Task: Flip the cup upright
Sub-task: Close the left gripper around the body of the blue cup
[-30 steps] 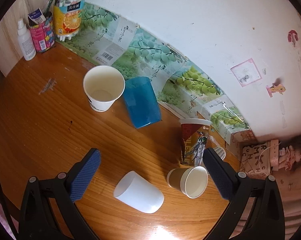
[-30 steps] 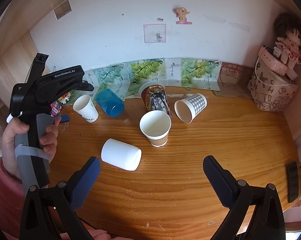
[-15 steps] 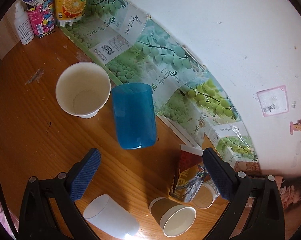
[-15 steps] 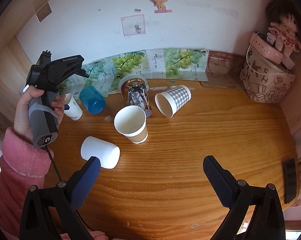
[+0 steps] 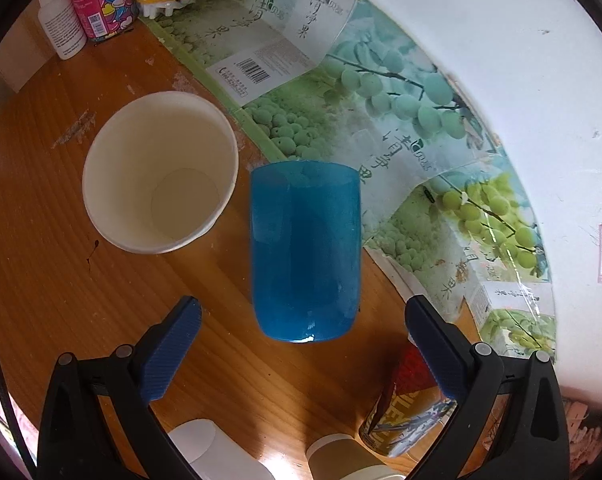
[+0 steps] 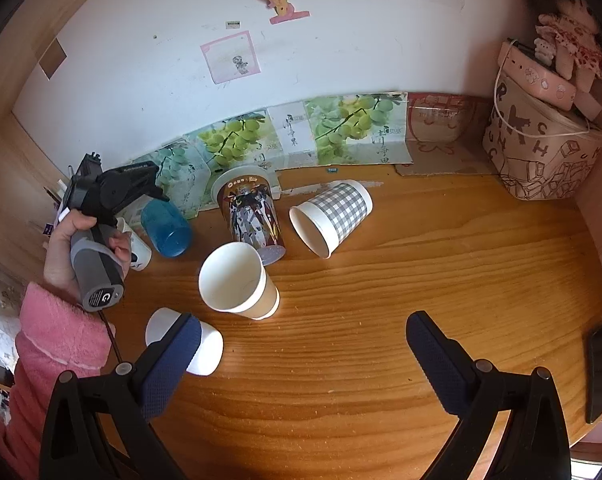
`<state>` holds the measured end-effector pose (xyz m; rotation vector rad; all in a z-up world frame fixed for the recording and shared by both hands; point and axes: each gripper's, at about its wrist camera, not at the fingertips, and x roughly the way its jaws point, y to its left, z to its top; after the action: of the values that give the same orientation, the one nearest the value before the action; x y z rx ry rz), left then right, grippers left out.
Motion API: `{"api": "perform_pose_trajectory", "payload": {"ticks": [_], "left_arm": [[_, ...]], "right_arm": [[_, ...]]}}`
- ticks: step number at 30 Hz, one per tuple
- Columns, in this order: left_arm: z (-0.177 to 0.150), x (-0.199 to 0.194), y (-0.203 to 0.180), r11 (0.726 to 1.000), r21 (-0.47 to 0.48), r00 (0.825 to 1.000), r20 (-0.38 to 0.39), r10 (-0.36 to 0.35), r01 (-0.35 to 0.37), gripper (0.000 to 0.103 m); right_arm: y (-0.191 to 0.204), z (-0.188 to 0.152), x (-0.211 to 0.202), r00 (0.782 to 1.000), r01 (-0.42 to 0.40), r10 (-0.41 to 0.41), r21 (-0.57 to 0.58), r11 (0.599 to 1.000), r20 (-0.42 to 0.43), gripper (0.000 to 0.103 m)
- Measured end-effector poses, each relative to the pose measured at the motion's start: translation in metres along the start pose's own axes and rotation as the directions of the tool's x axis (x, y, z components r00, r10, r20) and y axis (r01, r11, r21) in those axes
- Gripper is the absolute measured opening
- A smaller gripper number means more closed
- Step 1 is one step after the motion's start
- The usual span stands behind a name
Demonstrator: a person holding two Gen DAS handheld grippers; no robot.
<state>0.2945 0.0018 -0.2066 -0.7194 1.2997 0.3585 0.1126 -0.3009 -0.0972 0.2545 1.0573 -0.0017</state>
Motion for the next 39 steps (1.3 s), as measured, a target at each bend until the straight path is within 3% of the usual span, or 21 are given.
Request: {"api": "perform_pose_trajectory", "payload": {"ticks": [11,17,26,31,39], "left_arm": [[0.004,0.016,0.001,1.0,-0.002,0.999,-0.028,0.023,-0.023,0.1],[0.008,0.024,0.0,1.0,0.003,0.999,-0.051,0.02,-0.02,0.098],[0.015,0.033,-0.007,0.999,0.031,0.997,-0.072,0.031,-0.029,0.094],[0.015,0.038,-0.013,0.998,0.06,0.996,-0.085,0.041,-0.036,0.086],[0.02,0.046,-0.013,0.997,0.073,0.994,-0.113,0.009,0.0,0.075]], "right_arm": [[0.023,0.026,0.05,0.998,-0.057,0.056,-0.068,0.996,-0.02,0.103],[0.038,0.03,0.072,0.991,-0.136,0.136,-0.114,0.984,-0.007,0.103],[0.06,0.036,0.092,0.964,-0.25,0.263,-0.203,0.947,0.043,0.103],[0.073,0.033,0.097,0.942,-0.302,0.33,-0.282,0.911,0.057,0.103],[0.073,0.032,0.107,0.917,-0.361,0.395,-0.301,0.883,0.058,0.103]]}}
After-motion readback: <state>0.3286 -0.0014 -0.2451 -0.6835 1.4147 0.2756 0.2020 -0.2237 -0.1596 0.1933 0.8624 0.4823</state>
